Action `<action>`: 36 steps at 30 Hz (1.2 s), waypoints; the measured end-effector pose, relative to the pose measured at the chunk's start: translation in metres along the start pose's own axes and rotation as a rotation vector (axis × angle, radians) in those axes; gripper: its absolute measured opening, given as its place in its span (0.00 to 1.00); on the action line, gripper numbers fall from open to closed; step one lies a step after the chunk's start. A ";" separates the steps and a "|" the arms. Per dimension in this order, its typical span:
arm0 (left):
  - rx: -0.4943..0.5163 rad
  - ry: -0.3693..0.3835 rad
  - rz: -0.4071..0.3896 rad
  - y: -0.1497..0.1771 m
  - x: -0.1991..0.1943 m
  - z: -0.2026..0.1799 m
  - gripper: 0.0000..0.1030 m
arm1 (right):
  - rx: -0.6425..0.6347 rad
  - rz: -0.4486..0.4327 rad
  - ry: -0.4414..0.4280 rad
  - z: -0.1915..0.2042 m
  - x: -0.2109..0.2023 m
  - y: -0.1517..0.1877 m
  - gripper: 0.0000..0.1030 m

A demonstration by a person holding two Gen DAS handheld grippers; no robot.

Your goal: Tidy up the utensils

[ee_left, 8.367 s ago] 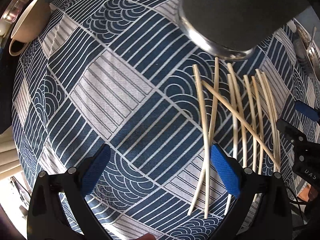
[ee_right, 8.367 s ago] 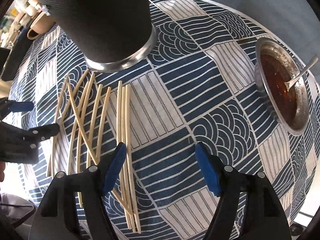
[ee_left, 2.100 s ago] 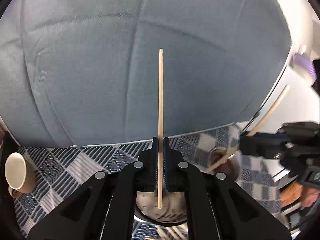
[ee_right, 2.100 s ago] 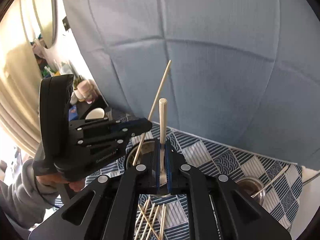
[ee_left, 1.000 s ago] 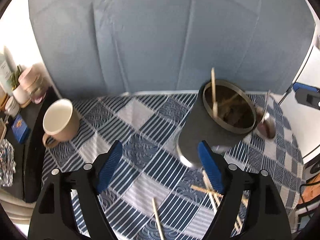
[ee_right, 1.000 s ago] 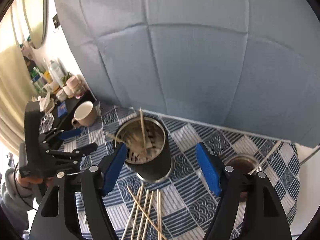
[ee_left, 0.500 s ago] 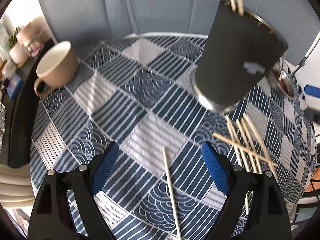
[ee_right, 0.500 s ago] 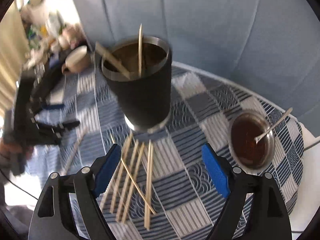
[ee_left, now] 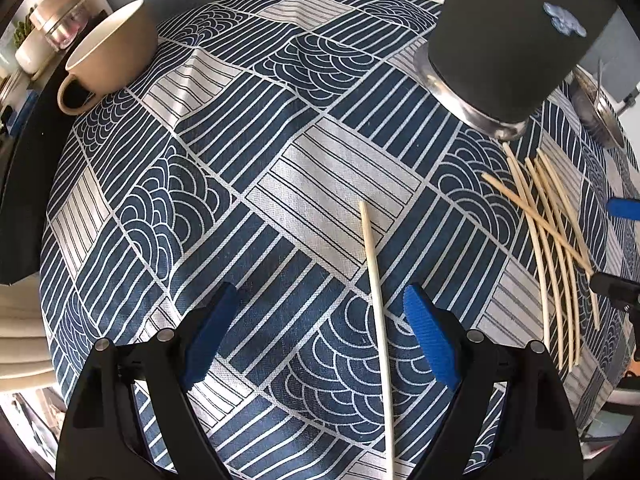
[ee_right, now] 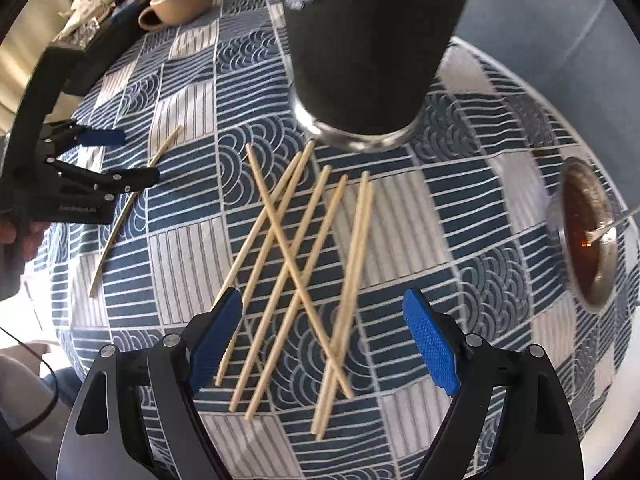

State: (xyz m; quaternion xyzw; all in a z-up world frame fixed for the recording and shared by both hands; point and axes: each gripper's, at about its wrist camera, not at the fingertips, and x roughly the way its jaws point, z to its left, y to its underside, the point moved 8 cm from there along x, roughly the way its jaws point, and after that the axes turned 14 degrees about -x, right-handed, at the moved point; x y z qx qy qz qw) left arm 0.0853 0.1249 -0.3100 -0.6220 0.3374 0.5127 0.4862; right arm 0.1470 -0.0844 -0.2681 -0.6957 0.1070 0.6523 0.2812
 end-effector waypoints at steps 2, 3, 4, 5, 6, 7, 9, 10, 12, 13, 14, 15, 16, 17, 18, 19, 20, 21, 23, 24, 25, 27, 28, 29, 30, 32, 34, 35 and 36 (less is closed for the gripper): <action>-0.006 -0.001 0.000 -0.001 0.001 0.001 0.85 | -0.014 0.008 0.020 0.001 0.004 -0.004 0.75; -0.012 -0.006 -0.001 -0.001 0.003 0.001 0.90 | -0.016 0.012 0.028 0.000 0.006 -0.005 0.74; -0.024 -0.012 -0.004 -0.001 0.005 0.004 0.93 | -0.014 0.018 0.031 -0.001 0.008 -0.007 0.71; -0.029 -0.012 -0.005 -0.001 0.005 0.006 0.94 | -0.008 0.025 0.028 0.000 0.011 -0.008 0.68; -0.027 -0.014 -0.005 -0.002 0.005 0.006 0.94 | -0.005 0.030 0.023 0.000 0.013 -0.009 0.67; -0.029 -0.015 -0.005 -0.002 0.005 0.006 0.94 | -0.004 0.033 0.021 -0.001 0.015 -0.011 0.66; -0.031 -0.016 -0.008 -0.001 0.005 0.007 0.94 | -0.012 0.038 0.026 0.001 0.017 -0.012 0.62; -0.029 -0.013 -0.009 -0.001 0.004 0.008 0.93 | -0.017 0.043 0.024 0.002 0.020 -0.014 0.61; -0.023 -0.012 0.002 0.001 0.005 0.007 0.92 | -0.017 0.058 0.022 0.002 0.024 -0.014 0.56; -0.025 -0.014 0.029 0.002 0.005 0.007 0.87 | -0.019 0.071 0.021 0.002 0.026 -0.014 0.47; -0.025 -0.017 0.047 0.003 0.004 0.006 0.84 | -0.019 0.080 0.020 0.002 0.029 -0.015 0.45; -0.025 -0.019 0.059 0.003 0.002 0.006 0.76 | -0.024 0.079 0.032 0.002 0.030 -0.018 0.44; -0.023 -0.020 0.065 0.003 0.000 0.007 0.70 | -0.028 0.082 0.043 0.002 0.031 -0.019 0.44; -0.021 -0.019 0.068 0.003 -0.002 0.007 0.63 | -0.028 0.083 0.050 0.001 0.031 -0.020 0.42; -0.021 -0.019 0.069 0.002 -0.003 0.009 0.60 | -0.027 0.082 0.058 0.000 0.030 -0.020 0.39; -0.023 -0.017 0.072 0.003 -0.006 0.009 0.49 | -0.028 0.080 0.060 0.000 0.030 -0.021 0.28; -0.028 -0.017 0.078 0.003 -0.009 0.012 0.43 | -0.029 0.080 0.045 0.001 0.030 -0.022 0.15; -0.032 -0.015 0.084 0.004 -0.011 0.015 0.33 | -0.018 0.083 0.020 0.001 0.031 -0.021 0.12; -0.040 -0.004 0.085 0.006 -0.013 0.023 0.23 | -0.001 0.077 -0.007 0.001 0.032 -0.020 0.12; -0.041 -0.001 0.085 0.007 -0.015 0.030 0.15 | 0.005 0.069 -0.012 0.001 0.032 -0.021 0.12; -0.052 0.009 0.096 0.009 -0.016 0.035 0.09 | 0.023 0.061 -0.022 0.001 0.031 -0.021 0.10; -0.094 0.059 0.129 0.014 -0.017 0.045 0.07 | 0.065 0.038 -0.070 -0.003 0.025 -0.019 0.05; -0.107 0.075 0.139 0.016 -0.017 0.050 0.06 | 0.083 0.025 -0.097 -0.004 0.022 -0.018 0.05; -0.110 0.076 0.146 0.018 -0.018 0.053 0.05 | 0.094 0.017 -0.111 -0.004 0.020 -0.019 0.05; -0.098 0.057 0.147 0.022 -0.019 0.057 0.05 | 0.100 0.009 -0.115 -0.006 0.016 -0.018 0.05; -0.072 0.022 0.140 0.028 -0.021 0.060 0.05 | 0.109 0.005 -0.118 -0.008 0.014 -0.015 0.05; -0.066 0.016 0.143 0.035 -0.023 0.061 0.05 | 0.109 -0.002 -0.120 -0.009 0.013 -0.013 0.05; -0.068 0.015 0.146 0.037 -0.024 0.061 0.05 | 0.107 -0.002 -0.119 -0.011 0.010 -0.009 0.05; -0.074 0.014 0.148 0.039 -0.024 0.063 0.05 | 0.108 -0.004 -0.119 -0.012 0.008 -0.008 0.05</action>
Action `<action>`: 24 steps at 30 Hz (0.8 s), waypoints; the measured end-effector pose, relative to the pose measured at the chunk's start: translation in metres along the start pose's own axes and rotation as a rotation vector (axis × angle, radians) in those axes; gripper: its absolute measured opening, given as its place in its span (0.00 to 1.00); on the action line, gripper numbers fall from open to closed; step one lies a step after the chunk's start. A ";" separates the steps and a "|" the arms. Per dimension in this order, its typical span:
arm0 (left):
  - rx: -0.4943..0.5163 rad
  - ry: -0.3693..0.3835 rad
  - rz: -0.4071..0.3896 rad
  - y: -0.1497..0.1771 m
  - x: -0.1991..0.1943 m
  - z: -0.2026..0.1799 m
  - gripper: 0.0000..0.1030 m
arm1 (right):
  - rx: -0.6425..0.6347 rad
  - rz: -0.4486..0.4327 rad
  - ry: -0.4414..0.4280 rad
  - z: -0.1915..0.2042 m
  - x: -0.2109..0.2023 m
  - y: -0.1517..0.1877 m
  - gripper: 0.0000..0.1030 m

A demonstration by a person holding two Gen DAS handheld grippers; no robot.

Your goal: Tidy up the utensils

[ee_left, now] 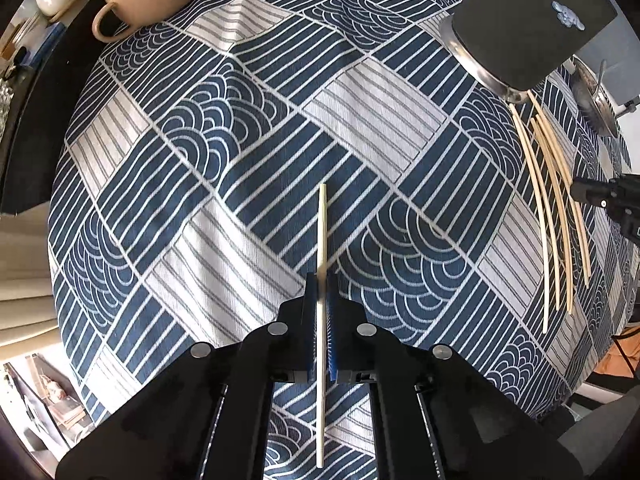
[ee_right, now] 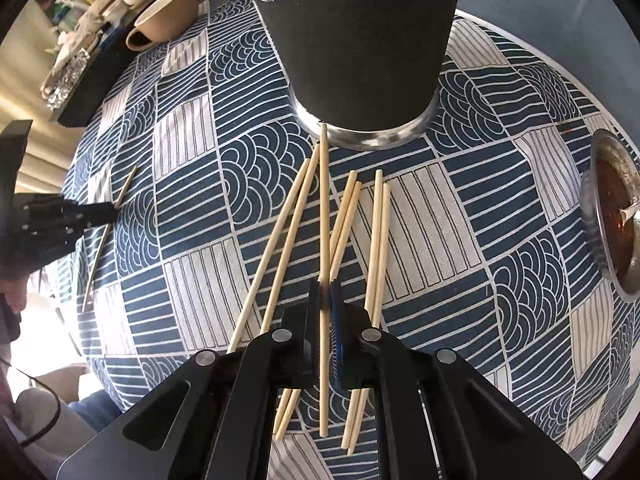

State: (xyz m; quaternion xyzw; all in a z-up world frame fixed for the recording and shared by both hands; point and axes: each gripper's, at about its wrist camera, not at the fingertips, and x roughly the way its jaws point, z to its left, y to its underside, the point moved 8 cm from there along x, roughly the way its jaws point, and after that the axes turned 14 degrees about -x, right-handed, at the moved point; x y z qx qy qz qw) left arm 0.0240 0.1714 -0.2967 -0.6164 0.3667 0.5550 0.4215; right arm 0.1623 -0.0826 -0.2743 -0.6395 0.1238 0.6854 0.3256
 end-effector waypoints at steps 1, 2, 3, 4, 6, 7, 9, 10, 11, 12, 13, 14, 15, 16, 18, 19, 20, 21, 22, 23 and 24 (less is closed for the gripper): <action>-0.006 0.004 0.004 0.004 0.000 0.001 0.05 | 0.007 -0.006 -0.009 -0.002 -0.001 -0.003 0.05; -0.014 0.015 0.009 0.008 0.000 0.003 0.05 | 0.018 -0.016 -0.025 -0.003 -0.003 -0.004 0.05; -0.018 0.029 0.012 0.012 -0.002 0.004 0.05 | 0.031 -0.031 -0.042 -0.002 -0.008 -0.004 0.05; -0.016 0.036 0.010 0.017 -0.009 -0.002 0.05 | 0.039 -0.049 -0.054 -0.005 -0.017 -0.002 0.05; -0.010 0.044 0.001 0.027 -0.014 -0.004 0.05 | 0.051 -0.084 -0.075 -0.003 -0.030 -0.004 0.05; -0.007 0.049 -0.007 0.029 -0.021 -0.004 0.05 | 0.054 -0.097 -0.081 -0.002 -0.035 -0.005 0.05; -0.006 0.061 -0.023 0.030 -0.034 -0.004 0.05 | 0.057 -0.127 -0.094 0.001 -0.048 -0.006 0.05; -0.002 0.061 -0.030 0.029 -0.036 -0.004 0.05 | 0.055 -0.140 -0.091 -0.001 -0.057 -0.003 0.05; 0.003 0.061 -0.039 0.027 -0.041 -0.005 0.05 | 0.053 -0.152 -0.086 0.000 -0.062 -0.004 0.05; 0.007 0.064 -0.042 0.021 -0.044 -0.007 0.05 | 0.052 -0.161 -0.086 -0.001 -0.068 -0.003 0.05; 0.011 0.069 -0.046 0.021 -0.049 -0.009 0.05 | 0.052 -0.171 -0.090 0.001 -0.072 -0.006 0.05; 0.012 0.072 -0.045 0.020 -0.054 -0.012 0.05 | 0.048 -0.183 -0.097 0.003 -0.078 -0.007 0.05; 0.014 0.076 -0.045 0.018 -0.058 -0.014 0.05 | 0.045 -0.191 -0.099 0.004 -0.081 -0.006 0.05; 0.022 0.081 -0.051 0.017 -0.064 -0.017 0.05 | 0.040 -0.203 -0.105 0.007 -0.086 -0.006 0.05; 0.045 0.080 -0.072 0.007 -0.074 -0.024 0.05 | 0.031 -0.228 -0.117 0.011 -0.096 -0.005 0.05; 0.052 0.083 -0.079 0.000 -0.079 -0.029 0.05 | 0.030 -0.236 -0.120 0.009 -0.100 -0.002 0.05; 0.057 0.083 -0.084 -0.008 -0.081 -0.038 0.05 | 0.034 -0.248 -0.122 0.008 -0.105 -0.001 0.05; 0.068 0.081 -0.095 -0.010 -0.087 -0.041 0.05 | 0.040 -0.258 -0.121 0.007 -0.108 0.000 0.05; 0.076 0.080 -0.101 -0.022 -0.088 -0.046 0.05 | 0.047 -0.272 -0.121 0.006 -0.113 0.001 0.05; 0.086 0.080 -0.110 -0.027 -0.092 -0.052 0.05 | 0.056 -0.293 -0.124 0.003 -0.119 0.001 0.05; 0.102 0.084 -0.124 -0.031 -0.099 -0.057 0.05 | 0.061 -0.308 -0.126 0.001 -0.123 0.000 0.05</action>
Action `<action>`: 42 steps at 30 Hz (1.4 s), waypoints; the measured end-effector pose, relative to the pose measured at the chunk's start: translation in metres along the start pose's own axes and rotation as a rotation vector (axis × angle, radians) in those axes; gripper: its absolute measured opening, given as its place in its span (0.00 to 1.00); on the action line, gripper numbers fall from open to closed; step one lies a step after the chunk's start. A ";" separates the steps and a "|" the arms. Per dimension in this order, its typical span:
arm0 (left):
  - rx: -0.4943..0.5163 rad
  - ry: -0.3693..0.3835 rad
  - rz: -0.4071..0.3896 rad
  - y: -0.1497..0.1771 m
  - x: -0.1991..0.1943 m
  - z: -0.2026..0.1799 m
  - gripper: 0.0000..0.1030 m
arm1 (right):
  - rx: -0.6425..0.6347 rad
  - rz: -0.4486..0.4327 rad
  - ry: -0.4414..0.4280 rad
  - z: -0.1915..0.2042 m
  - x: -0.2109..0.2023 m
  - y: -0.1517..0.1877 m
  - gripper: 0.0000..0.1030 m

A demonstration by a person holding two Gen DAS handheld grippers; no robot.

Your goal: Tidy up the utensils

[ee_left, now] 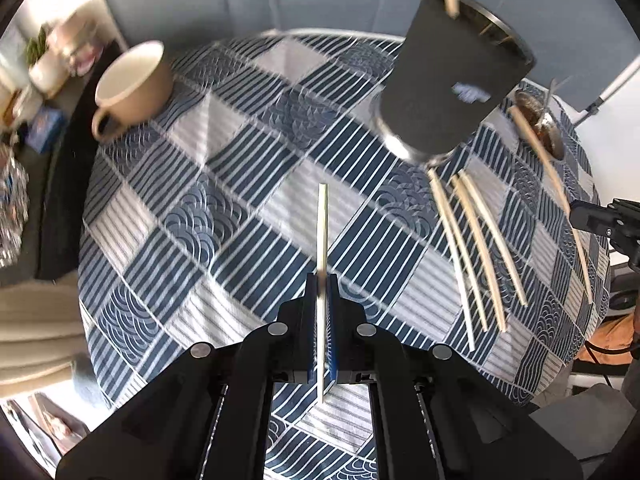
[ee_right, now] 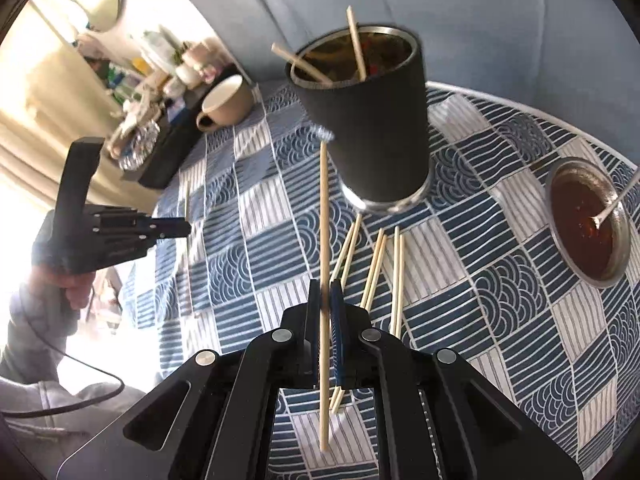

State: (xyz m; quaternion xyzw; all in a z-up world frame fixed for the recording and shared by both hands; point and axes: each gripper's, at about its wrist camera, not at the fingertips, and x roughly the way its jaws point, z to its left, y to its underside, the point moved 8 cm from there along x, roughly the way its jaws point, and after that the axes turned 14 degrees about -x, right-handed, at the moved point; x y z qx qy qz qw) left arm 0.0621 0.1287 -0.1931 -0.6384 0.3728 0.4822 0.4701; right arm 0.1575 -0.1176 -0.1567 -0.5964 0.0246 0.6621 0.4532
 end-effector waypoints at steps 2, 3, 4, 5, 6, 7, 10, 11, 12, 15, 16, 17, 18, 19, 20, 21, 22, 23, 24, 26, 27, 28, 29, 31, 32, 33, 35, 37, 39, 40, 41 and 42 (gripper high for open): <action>0.020 0.007 -0.023 -0.012 -0.005 -0.013 0.05 | 0.005 -0.038 0.001 -0.003 -0.010 -0.008 0.05; 0.034 0.008 -0.037 -0.019 -0.008 -0.020 0.05 | 0.004 -0.052 0.004 -0.004 -0.014 -0.011 0.05; 0.049 0.008 -0.054 -0.027 -0.012 -0.027 0.05 | 0.001 -0.067 0.006 -0.005 -0.018 -0.016 0.05; 0.060 0.009 -0.066 -0.032 -0.016 -0.032 0.05 | -0.001 -0.076 0.008 -0.006 -0.020 -0.019 0.05; 0.068 0.009 -0.076 -0.038 -0.019 -0.037 0.05 | -0.003 -0.085 0.015 -0.007 -0.023 -0.023 0.05; 0.071 0.015 -0.084 -0.042 -0.021 -0.041 0.05 | -0.004 -0.091 0.018 -0.008 -0.025 -0.026 0.05; 0.077 0.039 -0.100 -0.051 -0.027 -0.051 0.05 | -0.013 -0.093 0.018 -0.010 -0.025 -0.029 0.07; 0.082 0.039 -0.107 -0.053 -0.030 -0.054 0.05 | -0.015 -0.088 0.022 -0.011 -0.022 -0.029 0.08; 0.090 0.041 -0.115 -0.055 -0.033 -0.057 0.05 | -0.015 -0.082 0.018 -0.012 -0.018 -0.028 0.08; 0.097 0.040 -0.128 -0.060 -0.038 -0.061 0.05 | -0.019 -0.043 0.029 -0.016 0.000 -0.021 0.09; 0.097 0.039 -0.131 -0.061 -0.039 -0.061 0.05 | -0.019 -0.015 0.050 -0.019 0.008 -0.018 0.19; 0.095 0.038 -0.133 -0.062 -0.041 -0.062 0.05 | -0.016 0.026 0.070 -0.022 0.021 -0.012 0.31; 0.093 0.039 -0.136 -0.063 -0.043 -0.061 0.05 | -0.015 0.045 0.078 -0.024 0.029 -0.008 0.33; 0.089 0.037 -0.139 -0.064 -0.045 -0.061 0.05 | -0.017 0.070 0.081 -0.025 0.040 -0.003 0.33; 0.087 0.037 -0.143 -0.064 -0.047 -0.060 0.05 | -0.017 0.088 0.080 -0.026 0.048 0.001 0.33; 0.083 0.039 -0.149 -0.064 -0.050 -0.059 0.05 | -0.020 0.120 0.096 -0.028 0.060 0.008 0.33; 0.079 0.042 -0.153 -0.064 -0.052 -0.058 0.05 | -0.030 0.147 0.125 -0.030 0.069 0.013 0.33; 0.074 0.044 -0.157 -0.063 -0.054 -0.057 0.05 | -0.041 0.165 0.144 -0.032 0.077 0.017 0.33; 0.070 0.046 -0.161 -0.062 -0.056 -0.056 0.05 | -0.051 0.194 0.161 -0.033 0.086 0.024 0.33; 0.065 0.050 -0.165 -0.059 -0.059 -0.054 0.05 | -0.042 0.229 0.158 -0.036 0.098 0.034 0.31; 0.062 0.056 -0.165 -0.057 -0.059 -0.053 0.05 | -0.037 0.241 0.167 -0.038 0.103 0.040 0.30; 0.059 0.060 -0.164 -0.055 -0.059 -0.053 0.05 | -0.039 0.245 0.180 -0.040 0.105 0.042 0.28; 0.056 0.065 -0.159 -0.051 -0.058 -0.052 0.05 | -0.042 0.250 0.190 -0.041 0.105 0.044 0.27; 0.048 0.069 -0.153 -0.047 -0.056 -0.050 0.05 | -0.025 0.249 0.172 -0.042 0.105 0.048 0.23; 0.043 0.074 -0.149 -0.044 -0.055 -0.049 0.05 | -0.021 0.251 0.171 -0.042 0.105 0.050 0.22; 0.033 0.081 -0.140 -0.042 -0.051 -0.047 0.05 | -0.022 0.263 0.183 -0.045 0.106 0.052 0.21; 0.021 0.088 -0.130 -0.038 -0.047 -0.045 0.05 | -0.029 0.284 0.206 -0.048 0.109 0.058 0.18; 0.011 0.095 -0.114 -0.034 -0.041 -0.043 0.05 | -0.026 0.288 0.201 -0.048 0.111 0.059 0.18; 0.002 0.099 -0.104 -0.030 -0.038 -0.041 0.05 | -0.043 0.297 0.212 -0.047 0.112 0.060 0.18; -0.001 0.102 -0.101 -0.029 -0.037 -0.041 0.05 | -0.056 0.303 0.221 -0.046 0.113 0.060 0.18; -0.005 0.108 -0.097 -0.028 -0.036 -0.041 0.05 | -0.069 0.309 0.231 -0.044 0.115 0.059 0.18; -0.007 0.111 -0.094 -0.026 -0.036 -0.041 0.05 | -0.077 0.314 0.238 -0.042 0.116 0.058 0.18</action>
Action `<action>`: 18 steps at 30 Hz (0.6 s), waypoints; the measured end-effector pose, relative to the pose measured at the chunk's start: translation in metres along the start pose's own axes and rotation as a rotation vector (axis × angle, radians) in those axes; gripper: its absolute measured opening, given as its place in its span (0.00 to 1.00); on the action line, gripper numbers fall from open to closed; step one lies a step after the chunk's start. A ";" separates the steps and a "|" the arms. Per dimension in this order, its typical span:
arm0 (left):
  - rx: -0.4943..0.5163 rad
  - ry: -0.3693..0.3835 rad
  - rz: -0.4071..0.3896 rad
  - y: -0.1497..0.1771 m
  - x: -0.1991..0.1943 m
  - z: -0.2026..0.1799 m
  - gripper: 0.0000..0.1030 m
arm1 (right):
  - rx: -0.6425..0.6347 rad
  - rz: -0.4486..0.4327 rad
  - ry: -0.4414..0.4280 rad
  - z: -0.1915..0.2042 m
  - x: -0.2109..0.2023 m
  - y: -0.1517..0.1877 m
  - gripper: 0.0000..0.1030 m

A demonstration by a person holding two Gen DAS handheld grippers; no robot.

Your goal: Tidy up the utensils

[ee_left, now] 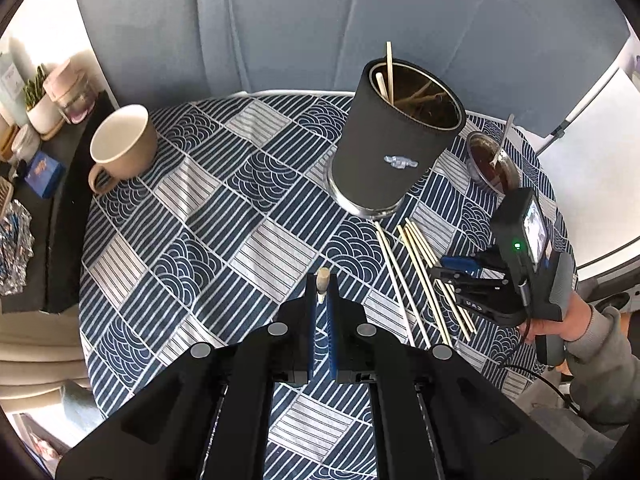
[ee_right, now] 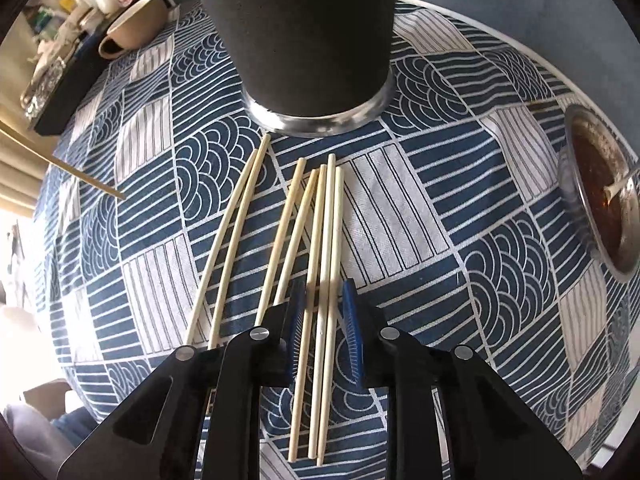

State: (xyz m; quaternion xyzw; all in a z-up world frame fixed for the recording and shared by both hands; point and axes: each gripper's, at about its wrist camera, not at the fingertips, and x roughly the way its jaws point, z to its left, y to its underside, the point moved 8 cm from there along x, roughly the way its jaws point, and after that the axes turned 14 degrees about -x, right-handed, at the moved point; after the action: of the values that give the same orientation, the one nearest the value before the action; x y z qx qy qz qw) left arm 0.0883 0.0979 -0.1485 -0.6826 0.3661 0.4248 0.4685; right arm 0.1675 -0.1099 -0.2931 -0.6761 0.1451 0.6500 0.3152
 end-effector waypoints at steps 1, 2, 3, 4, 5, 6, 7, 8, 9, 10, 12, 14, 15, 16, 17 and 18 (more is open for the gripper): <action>-0.001 0.001 0.001 0.001 0.000 0.000 0.05 | -0.007 0.006 0.011 0.001 0.001 -0.001 0.18; -0.001 0.004 0.004 0.002 0.001 -0.001 0.05 | -0.014 0.012 0.022 0.003 0.000 -0.004 0.17; 0.000 0.007 0.007 0.003 0.001 -0.001 0.05 | -0.038 0.022 0.054 0.007 0.001 -0.005 0.17; -0.001 0.013 0.009 0.004 0.001 -0.002 0.05 | -0.067 0.024 0.074 0.013 0.001 -0.006 0.14; -0.002 0.016 0.010 0.005 0.002 -0.003 0.05 | -0.075 0.024 0.078 0.016 0.000 -0.007 0.08; -0.001 0.017 0.011 0.006 0.002 -0.004 0.05 | -0.057 0.024 0.066 0.016 0.000 -0.007 0.06; 0.000 0.017 0.012 0.006 0.003 -0.004 0.05 | -0.023 0.024 0.055 0.013 0.000 -0.006 0.04; 0.002 0.018 0.013 0.006 0.003 -0.004 0.05 | 0.015 0.020 0.030 0.010 0.000 -0.004 0.04; 0.006 0.018 0.015 0.007 0.003 -0.004 0.05 | 0.043 0.017 0.003 0.006 -0.001 -0.002 0.04; 0.010 0.019 0.016 0.008 0.003 -0.004 0.05 | 0.071 0.015 -0.027 0.003 -0.002 0.002 0.04; 0.014 0.015 0.015 0.008 0.002 -0.004 0.05 | 0.139 -0.003 -0.093 -0.004 -0.007 0.009 0.04; 0.013 0.014 0.012 0.007 0.000 -0.003 0.05 | 0.208 -0.051 -0.175 -0.008 -0.019 0.014 0.04; 0.011 0.012 0.009 0.006 -0.001 -0.002 0.05 | 0.230 -0.073 -0.194 -0.011 -0.024 0.015 0.04; 0.011 0.011 0.007 0.006 -0.002 -0.002 0.05 | 0.257 -0.096 -0.217 -0.013 -0.029 0.016 0.04; 0.013 0.009 0.006 0.005 -0.002 -0.002 0.05 | 0.283 -0.114 -0.239 -0.015 -0.033 0.017 0.04; 0.016 0.006 0.005 0.004 -0.003 -0.002 0.05 | 0.295 -0.124 -0.246 -0.017 -0.036 0.018 0.04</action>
State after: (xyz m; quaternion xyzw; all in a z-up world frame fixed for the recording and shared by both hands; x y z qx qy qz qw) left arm 0.0842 0.0954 -0.1468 -0.6793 0.3725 0.4210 0.4718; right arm 0.1659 -0.1413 -0.2635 -0.5457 0.1571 0.6788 0.4656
